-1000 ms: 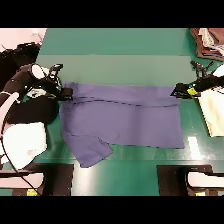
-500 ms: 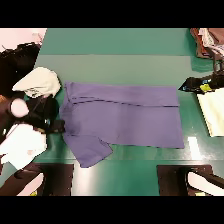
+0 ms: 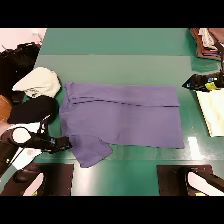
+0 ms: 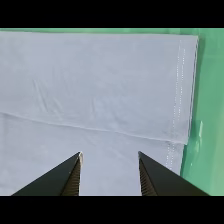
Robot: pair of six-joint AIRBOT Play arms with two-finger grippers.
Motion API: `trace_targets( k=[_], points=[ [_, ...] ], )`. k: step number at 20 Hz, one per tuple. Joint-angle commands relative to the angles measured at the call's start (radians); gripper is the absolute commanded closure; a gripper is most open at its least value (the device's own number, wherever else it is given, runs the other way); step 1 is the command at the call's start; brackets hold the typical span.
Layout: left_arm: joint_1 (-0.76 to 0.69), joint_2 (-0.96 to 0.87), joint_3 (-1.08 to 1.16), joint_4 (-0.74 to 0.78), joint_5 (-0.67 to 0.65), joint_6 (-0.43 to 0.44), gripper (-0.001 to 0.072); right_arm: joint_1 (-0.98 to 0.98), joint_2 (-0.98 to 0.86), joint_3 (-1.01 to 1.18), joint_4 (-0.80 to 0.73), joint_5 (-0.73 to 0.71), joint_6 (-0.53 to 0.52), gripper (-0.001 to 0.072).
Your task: Fold the shirts.
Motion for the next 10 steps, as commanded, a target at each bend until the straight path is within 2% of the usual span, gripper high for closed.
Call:
trace_targets(
  k=[1,5,6,7,8,10],
  points=[
    [0.0,0.009,-0.057,-0.056,0.092,0.0,0.0309,-0.001,0.003,0.0,0.004,0.023,0.001,0.03],
    [0.0,0.009,-0.065,-0.097,0.181,0.013,0.0311,-0.001,0.003,0.0,0.004,0.031,0.002,0.03],
    [0.0,0.009,-0.065,-0.097,0.185,0.015,0.0412,-0.001,0.003,0.0,0.004,0.044,0.002,0.03],
    [0.0,0.01,-0.065,-0.097,0.186,0.015,0.0574,-0.001,0.003,0.0,0.0,0.061,0.002,0.03],
    [0.0,0.009,-0.065,-0.101,0.186,0.015,0.068,-0.008,0.003,-0.001,-0.007,0.088,0.001,0.03],
    [0.0,0.01,-0.063,-0.131,0.175,0.017,0.0682,-0.047,0.003,-0.001,-0.007,0.166,0.0,0.03]
  ],
)
